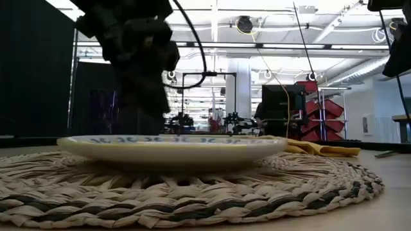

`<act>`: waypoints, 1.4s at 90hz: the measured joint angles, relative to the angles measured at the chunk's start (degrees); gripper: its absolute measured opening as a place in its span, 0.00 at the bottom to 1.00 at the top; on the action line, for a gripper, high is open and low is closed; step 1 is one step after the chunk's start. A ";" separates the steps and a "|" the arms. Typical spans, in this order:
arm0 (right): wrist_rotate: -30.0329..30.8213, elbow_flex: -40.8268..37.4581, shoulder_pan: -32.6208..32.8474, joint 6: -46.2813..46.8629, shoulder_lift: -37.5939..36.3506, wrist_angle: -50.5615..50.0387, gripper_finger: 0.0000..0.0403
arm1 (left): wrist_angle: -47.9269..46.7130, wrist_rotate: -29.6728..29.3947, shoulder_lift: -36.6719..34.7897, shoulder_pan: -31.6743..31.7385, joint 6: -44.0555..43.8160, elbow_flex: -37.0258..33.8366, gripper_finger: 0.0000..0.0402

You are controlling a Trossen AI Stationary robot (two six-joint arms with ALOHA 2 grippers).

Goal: Set table place
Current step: Put the blue patterned plate on the brown tablemat

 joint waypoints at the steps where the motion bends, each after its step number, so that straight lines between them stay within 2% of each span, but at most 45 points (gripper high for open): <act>1: 0.00 0.00 0.00 0.00 0.00 0.00 0.11 | -0.18 -0.36 0.00 0.04 0.24 0.00 0.30; 11: 0.27 0.00 -0.63 -0.78 0.00 1.06 0.11 | -1.02 -5.08 -1.28 -0.14 2.33 0.00 0.30; 21: 0.26 0.00 -3.88 -3.22 0.00 3.68 0.11 | 0.86 -11.40 -4.92 -1.20 4.41 0.13 0.30; 39: -1.53 0.00 -12.47 -9.82 0.00 8.93 0.11 | 3.68 -29.58 -15.48 -5.91 8.72 -0.33 0.30; 49: -3.02 0.00 -17.23 -12.89 0.21 9.13 0.11 | 9.22 -37.61 -22.10 -10.50 13.05 -3.57 0.30; 57: -6.43 0.00 -21.14 -16.09 1.85 10.06 0.11 | 14.41 -41.38 -26.59 -13.05 16.52 -8.45 0.30; 72: -16.88 0.00 -28.35 -23.95 8.56 18.75 0.11 | 30.82 -41.98 -32.15 -13.89 18.01 -19.89 0.30; 87: -22.04 0.00 -32.34 -26.43 15.44 28.41 0.11 | 45.79 -39.65 -32.44 -13.90 21.12 -26.36 0.30; 107: -27.05 -0.02 -33.82 -25.92 23.40 37.44 0.11 | 45.65 -38.12 -32.39 -13.90 22.61 -27.04 0.30; 126: -28.55 -0.02 -33.79 -23.97 27.32 43.35 0.11 | 45.59 -37.67 -32.37 -13.90 23.17 -27.04 0.30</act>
